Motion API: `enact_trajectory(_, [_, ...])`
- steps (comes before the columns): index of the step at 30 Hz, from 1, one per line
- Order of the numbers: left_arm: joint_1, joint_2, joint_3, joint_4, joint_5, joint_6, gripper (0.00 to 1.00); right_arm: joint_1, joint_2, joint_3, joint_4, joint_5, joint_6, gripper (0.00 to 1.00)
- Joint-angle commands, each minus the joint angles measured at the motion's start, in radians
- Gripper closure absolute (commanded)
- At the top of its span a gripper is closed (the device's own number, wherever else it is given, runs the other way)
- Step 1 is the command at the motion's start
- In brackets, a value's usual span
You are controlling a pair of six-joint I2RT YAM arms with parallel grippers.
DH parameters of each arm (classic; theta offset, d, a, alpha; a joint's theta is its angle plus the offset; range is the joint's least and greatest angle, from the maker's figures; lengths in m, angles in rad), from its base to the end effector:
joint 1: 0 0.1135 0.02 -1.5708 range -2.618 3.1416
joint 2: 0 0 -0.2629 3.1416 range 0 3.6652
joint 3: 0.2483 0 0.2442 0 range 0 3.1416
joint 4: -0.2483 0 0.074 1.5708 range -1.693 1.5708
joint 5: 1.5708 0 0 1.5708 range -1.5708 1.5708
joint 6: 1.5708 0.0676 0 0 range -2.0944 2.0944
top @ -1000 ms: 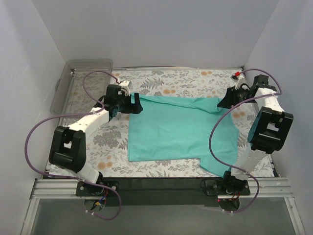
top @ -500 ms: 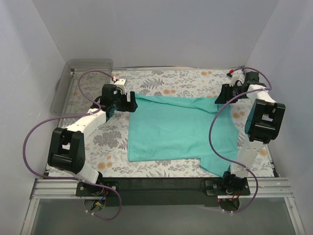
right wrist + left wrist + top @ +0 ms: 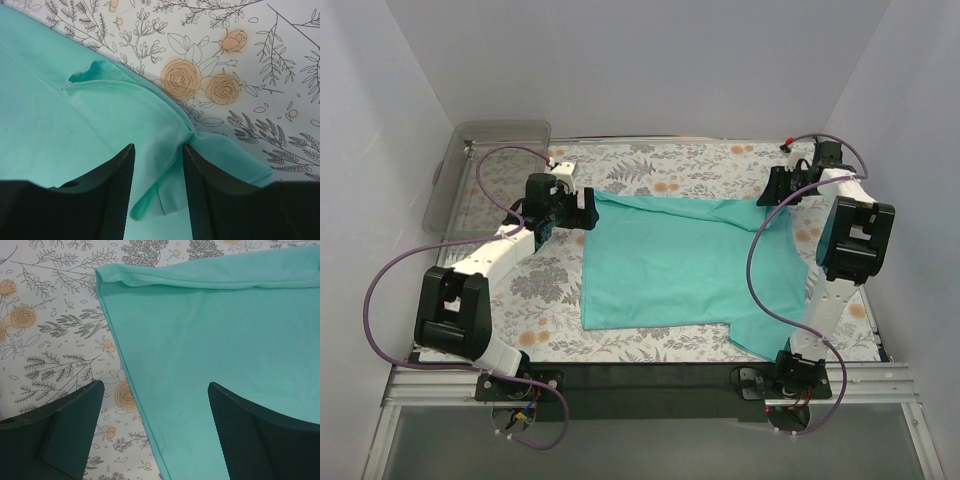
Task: Fold and stack the t-shirts
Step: Fold the tshirt
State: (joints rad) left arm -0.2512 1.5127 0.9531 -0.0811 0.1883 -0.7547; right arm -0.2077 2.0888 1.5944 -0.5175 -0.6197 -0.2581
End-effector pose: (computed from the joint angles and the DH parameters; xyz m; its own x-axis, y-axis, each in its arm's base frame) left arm 0.3356 -0.0992 0.2172 -0.6886 -0.5180 -0.5074 -0.1129 0.7678 -0.6307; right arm 0.4537 -0.0555 0.1730 -0.7681 -0.0505 -0.6384 -0.3408 0.8762 0.3408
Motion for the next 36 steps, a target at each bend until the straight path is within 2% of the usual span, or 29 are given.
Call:
enact_trajectory(1, [-0.002,-0.055,0.007,0.011,-0.016,0.015,0.21,0.005,0.016,0.053,0.019,0.012,0.025,0.58])
enact_trajectory(12, [-0.002,-0.045,0.004,0.009,-0.021,0.009,0.22,0.005,0.074,0.119,0.017,0.032,0.045,0.63])
enact_trajectory(22, [-0.002,-0.026,0.007,0.010,-0.020,0.009,0.21,0.005,0.096,0.139,0.016,0.017,0.054,0.74])
enact_trajectory(35, [0.000,0.023,0.022,0.020,0.000,-0.011,0.22,0.008,0.131,0.164,0.014,0.052,0.060,0.75])
enact_trajectory(36, [0.000,0.027,0.026,0.024,0.010,-0.012,0.22,0.008,0.131,0.165,0.014,0.048,0.062,0.77])
